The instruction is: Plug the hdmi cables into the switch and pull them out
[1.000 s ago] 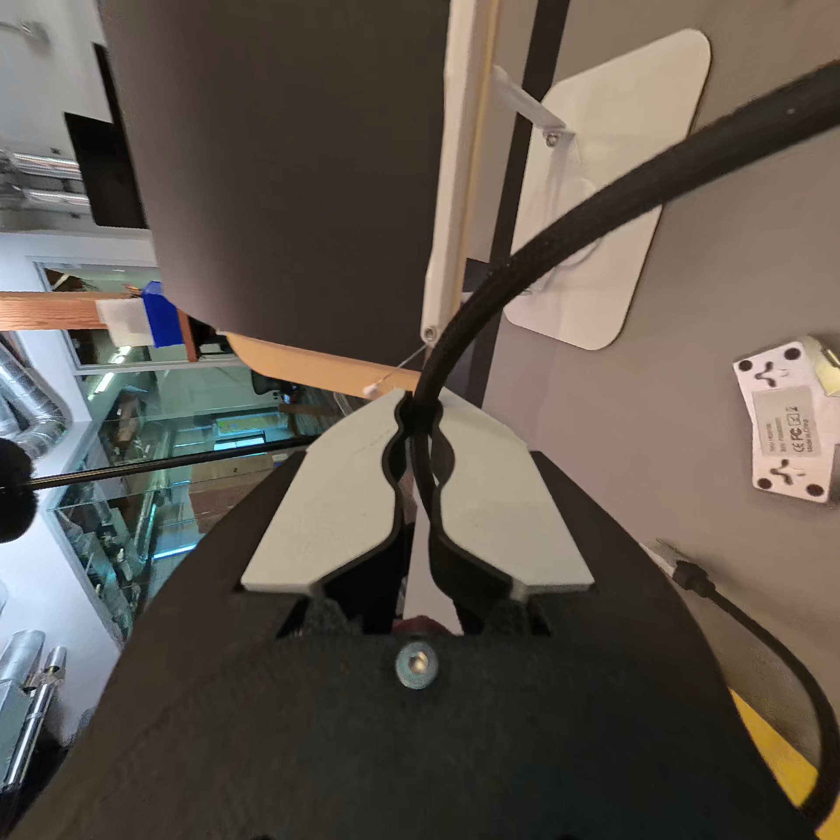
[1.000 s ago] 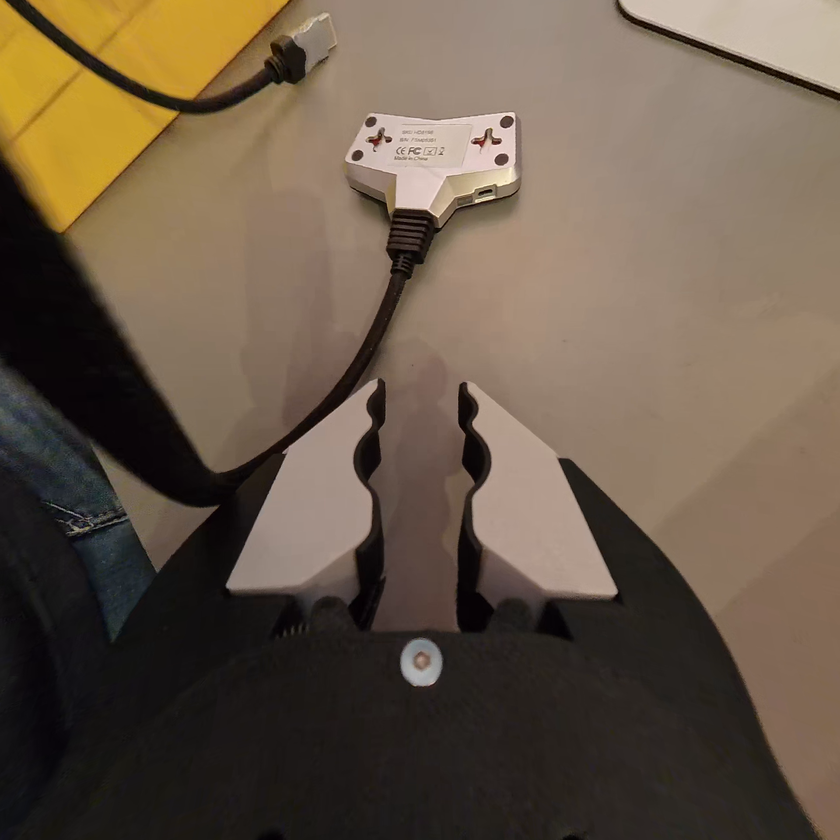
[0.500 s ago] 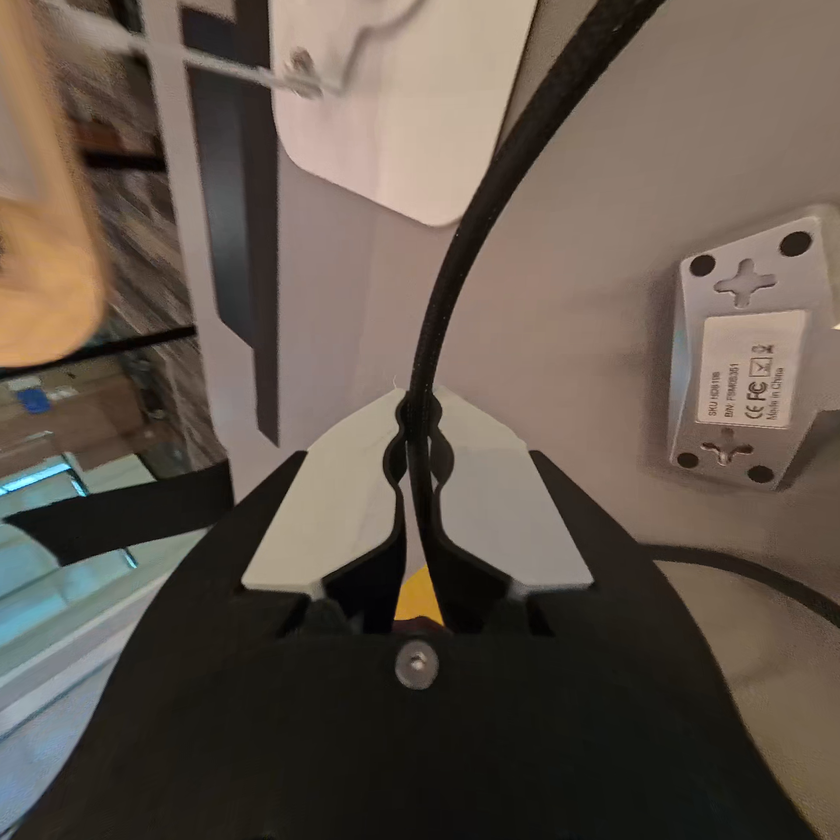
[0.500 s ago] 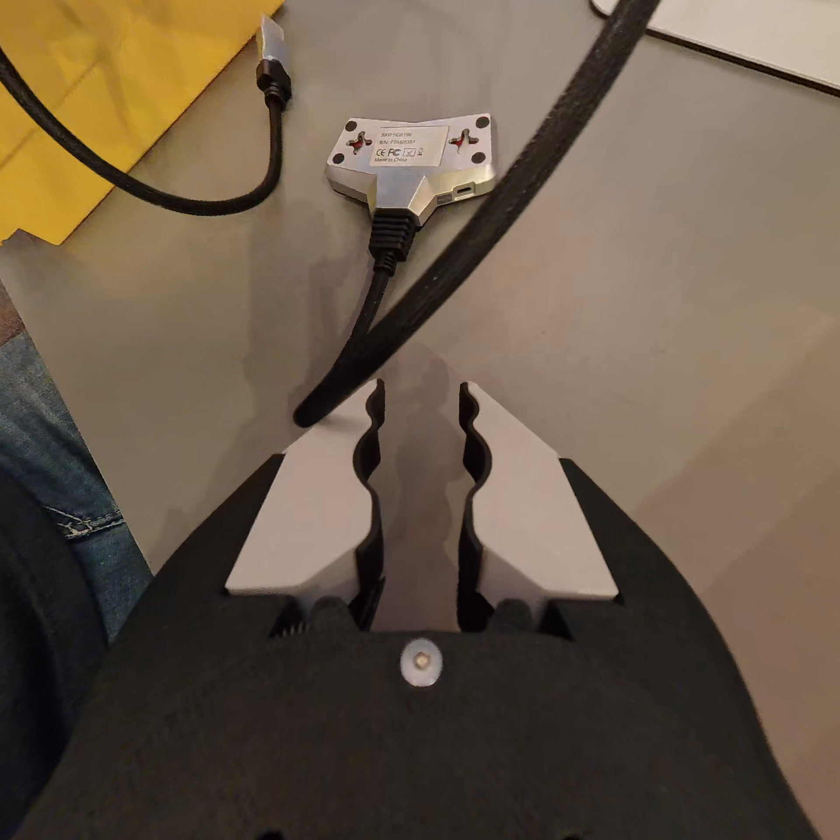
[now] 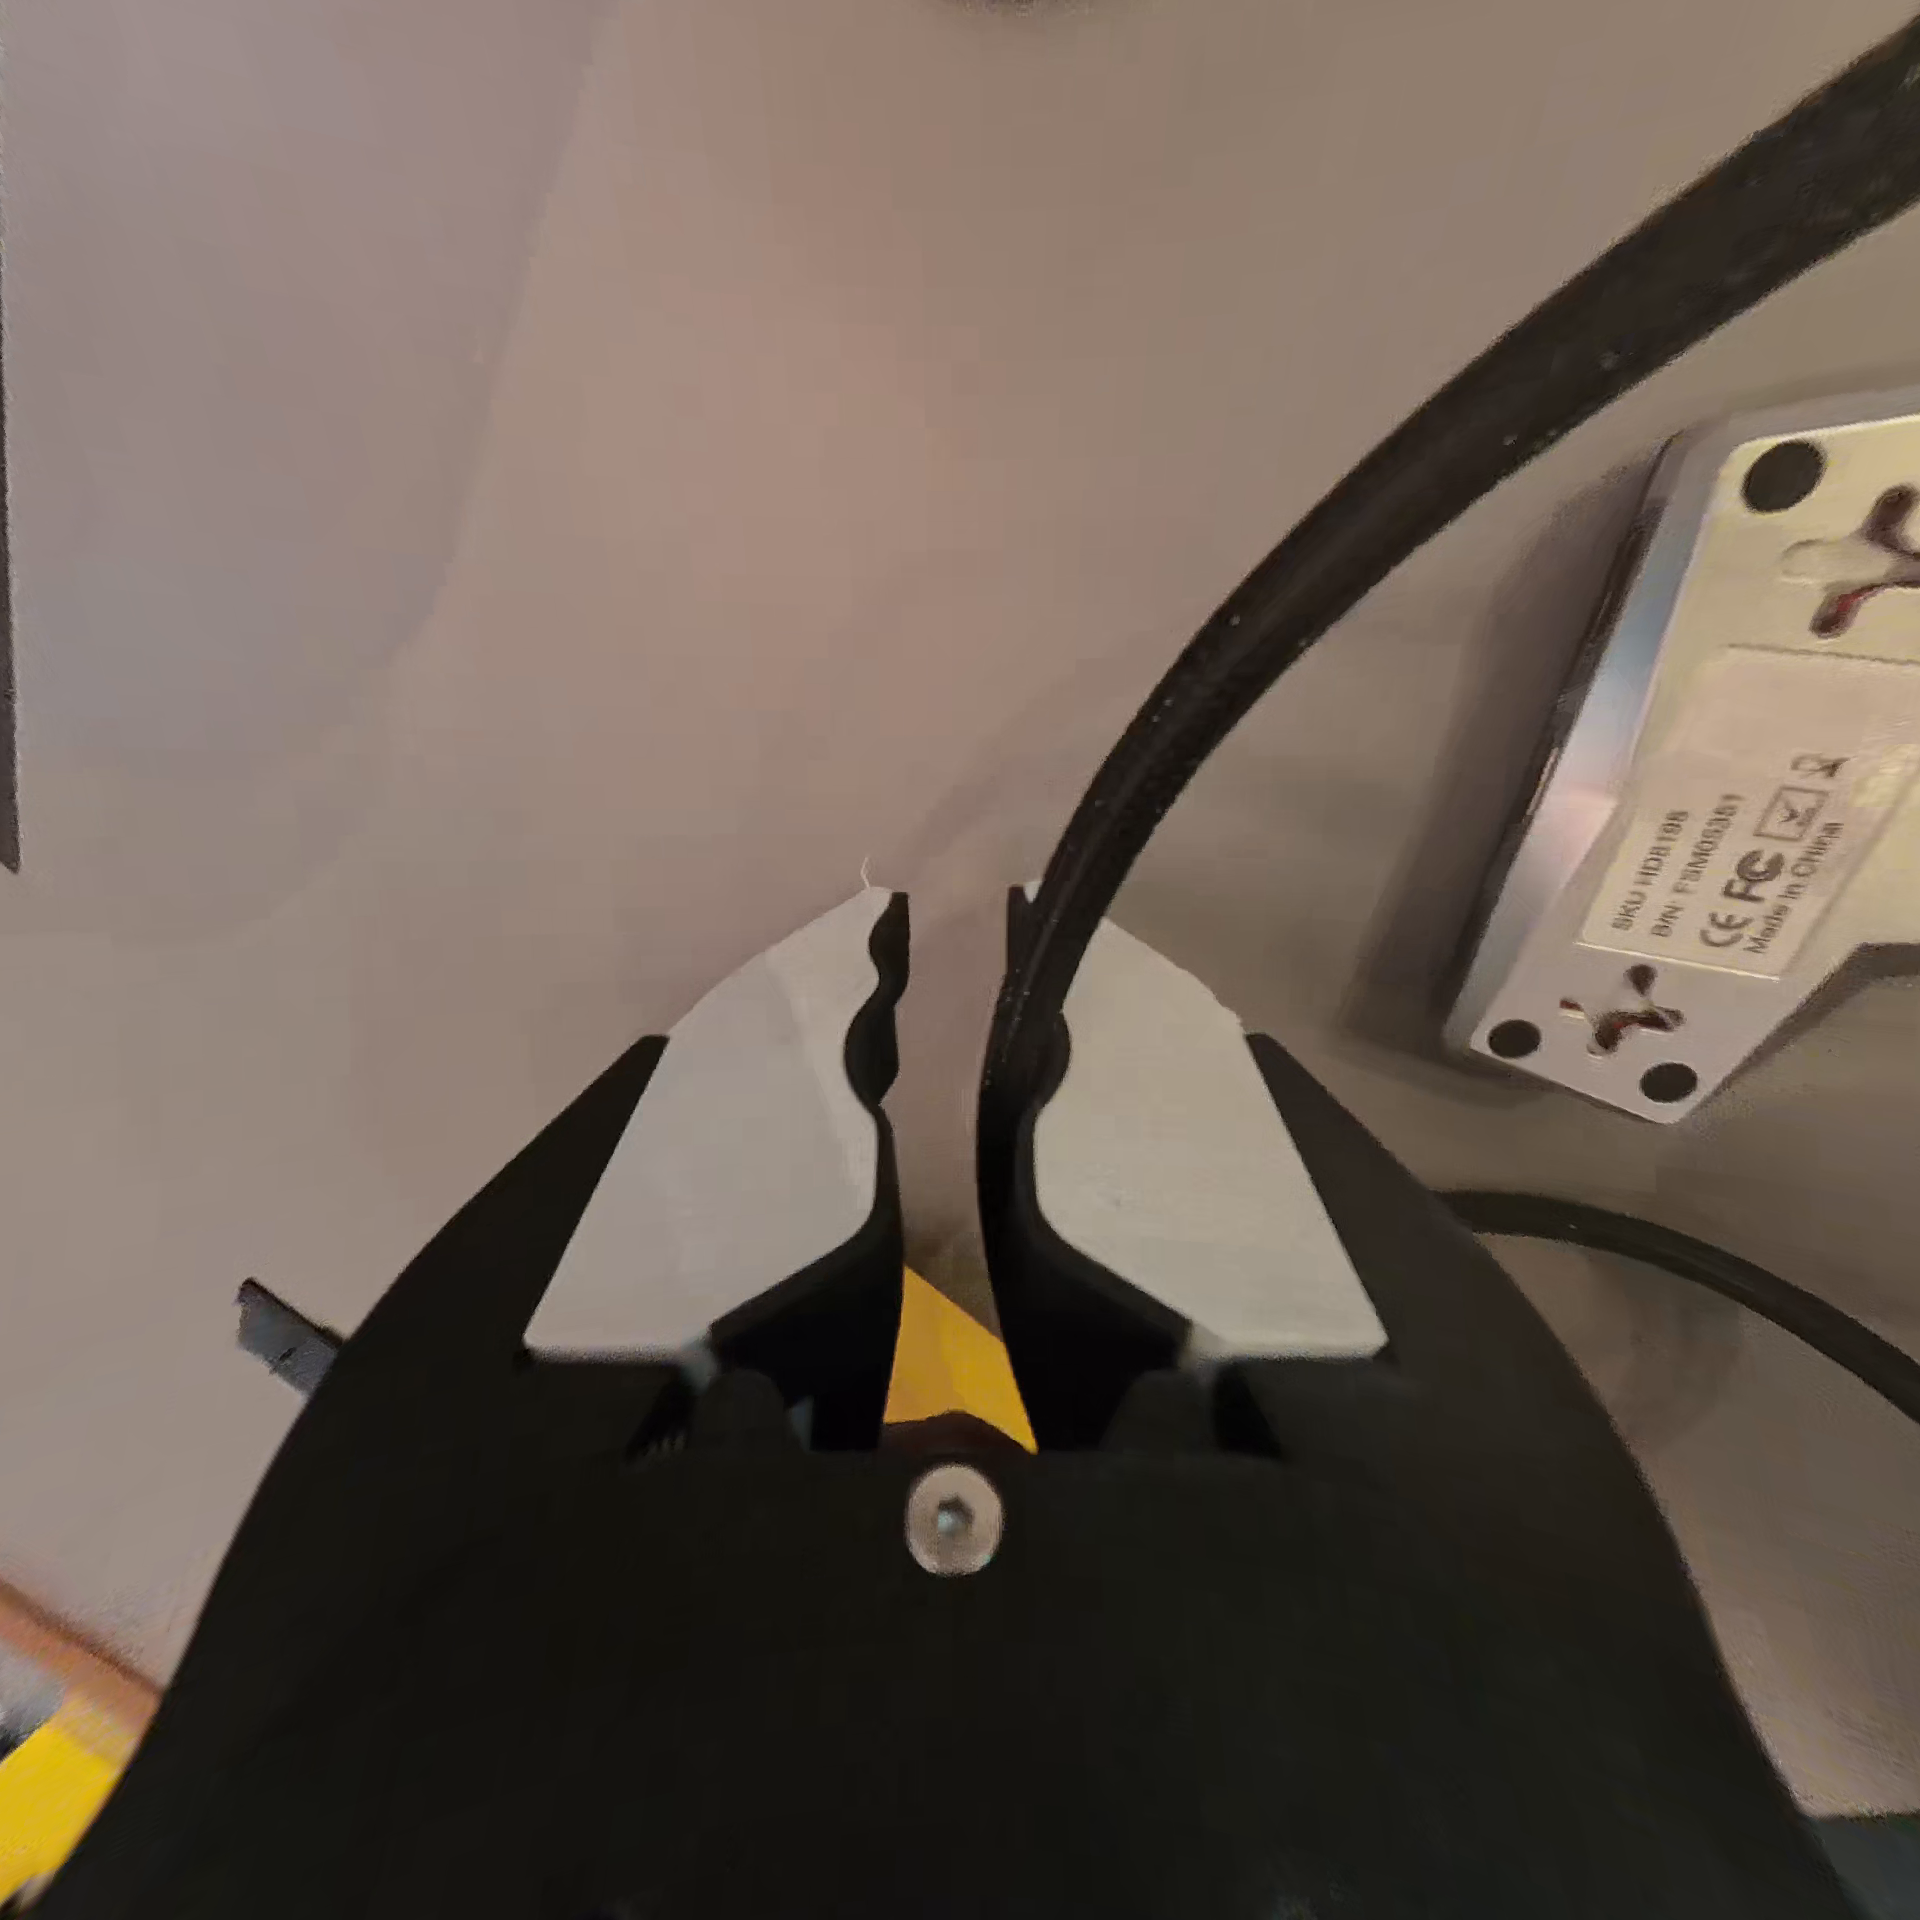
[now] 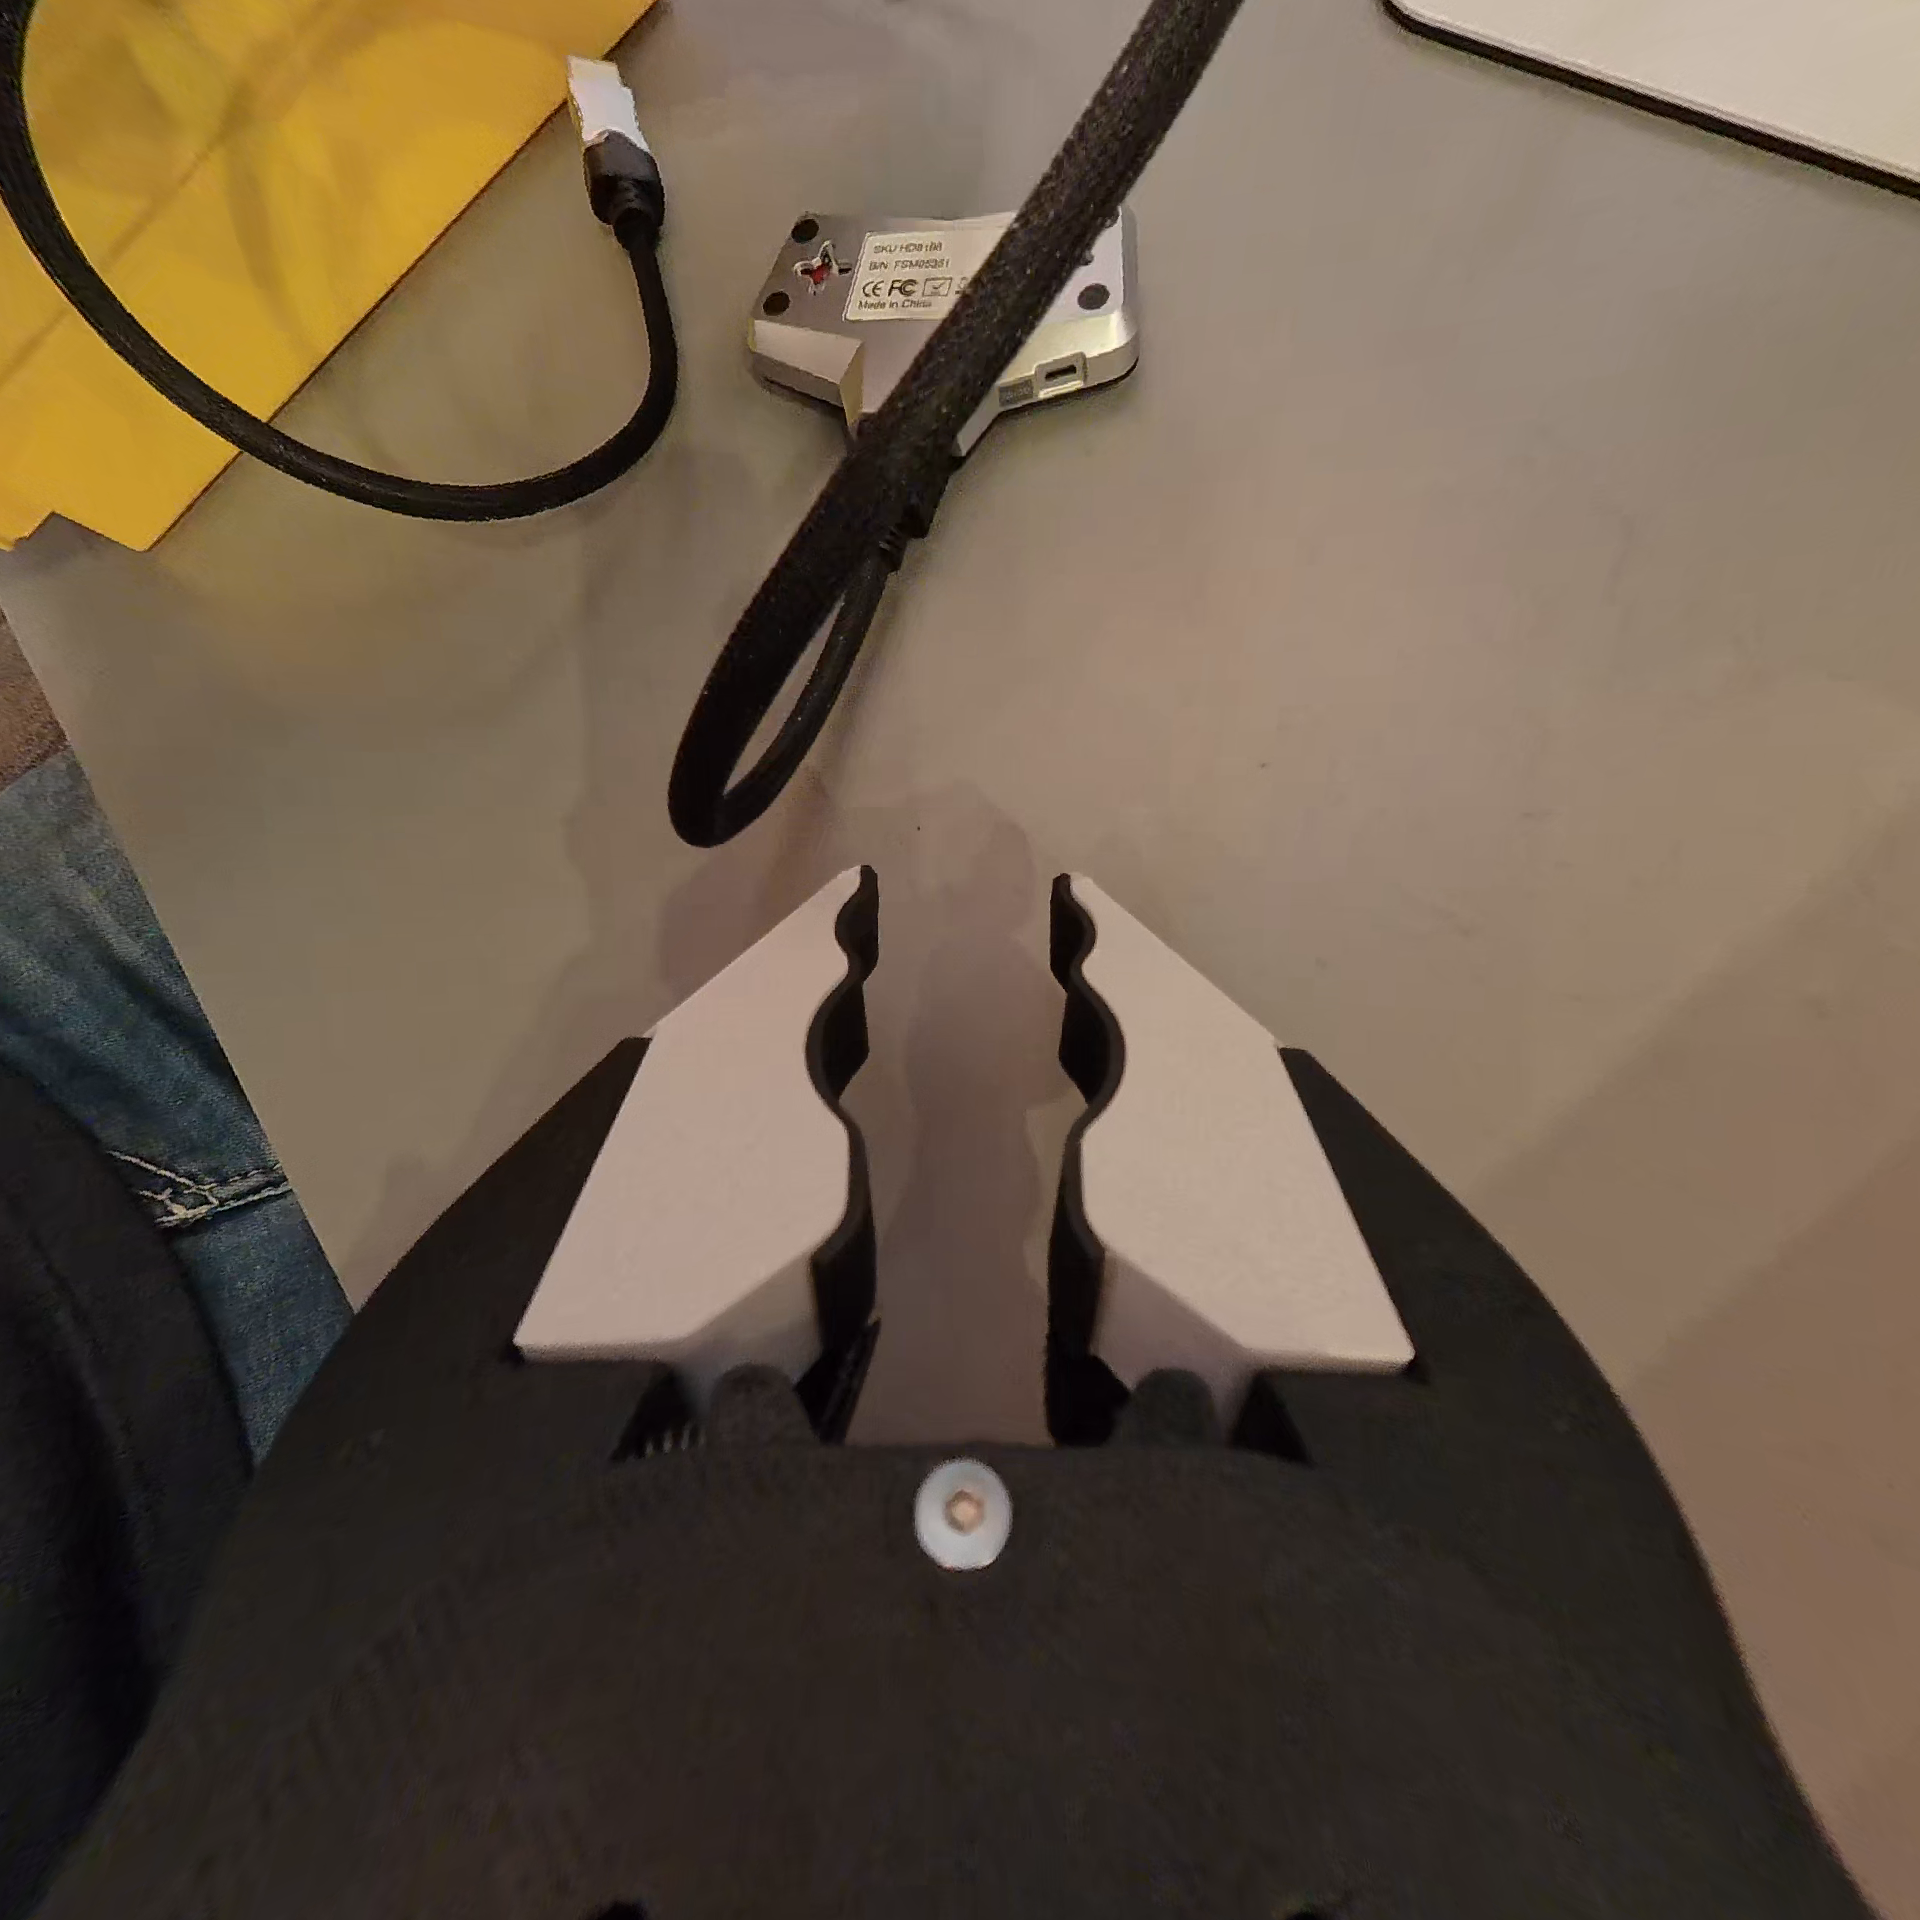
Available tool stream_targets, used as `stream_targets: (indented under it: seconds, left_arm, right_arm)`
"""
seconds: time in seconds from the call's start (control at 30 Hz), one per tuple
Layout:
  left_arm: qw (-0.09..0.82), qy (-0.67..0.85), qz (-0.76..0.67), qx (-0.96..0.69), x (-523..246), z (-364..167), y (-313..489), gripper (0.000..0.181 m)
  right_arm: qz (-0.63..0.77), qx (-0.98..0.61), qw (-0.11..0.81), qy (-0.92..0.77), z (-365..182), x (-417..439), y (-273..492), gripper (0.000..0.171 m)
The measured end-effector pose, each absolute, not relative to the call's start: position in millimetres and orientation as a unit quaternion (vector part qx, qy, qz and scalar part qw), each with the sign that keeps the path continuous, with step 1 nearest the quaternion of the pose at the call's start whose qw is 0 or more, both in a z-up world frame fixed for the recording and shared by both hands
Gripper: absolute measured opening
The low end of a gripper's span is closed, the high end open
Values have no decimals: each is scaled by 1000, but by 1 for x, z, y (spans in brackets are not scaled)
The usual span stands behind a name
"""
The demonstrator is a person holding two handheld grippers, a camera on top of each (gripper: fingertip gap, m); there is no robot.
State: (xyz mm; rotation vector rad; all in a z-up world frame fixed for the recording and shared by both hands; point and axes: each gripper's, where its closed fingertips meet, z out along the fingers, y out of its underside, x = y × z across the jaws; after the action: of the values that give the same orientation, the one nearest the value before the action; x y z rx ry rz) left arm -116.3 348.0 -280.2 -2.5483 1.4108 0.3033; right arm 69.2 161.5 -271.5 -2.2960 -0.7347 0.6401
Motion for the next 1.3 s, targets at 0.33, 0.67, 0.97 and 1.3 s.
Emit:
stream_targets:
  seconds: [0.33,0.67,0.97,1.3]
  left_arm:
    - [182,451,-5,-874,-98,-238,348,43]
    - [255,459,-31,-850,-91,-182,334,56]
    - [273,496,-7,-824,-91,-169,303,56]
    - [296,511,9,-807,-108,-157,263,56]
  right_arm:
    - [242,-872,319,-283,-271,67,162,32]
    - [239,-872,325,-278,-269,70,163,31]
    - [241,-869,339,-266,-260,74,165,31]
    - [239,-865,357,-260,-252,77,168,31]
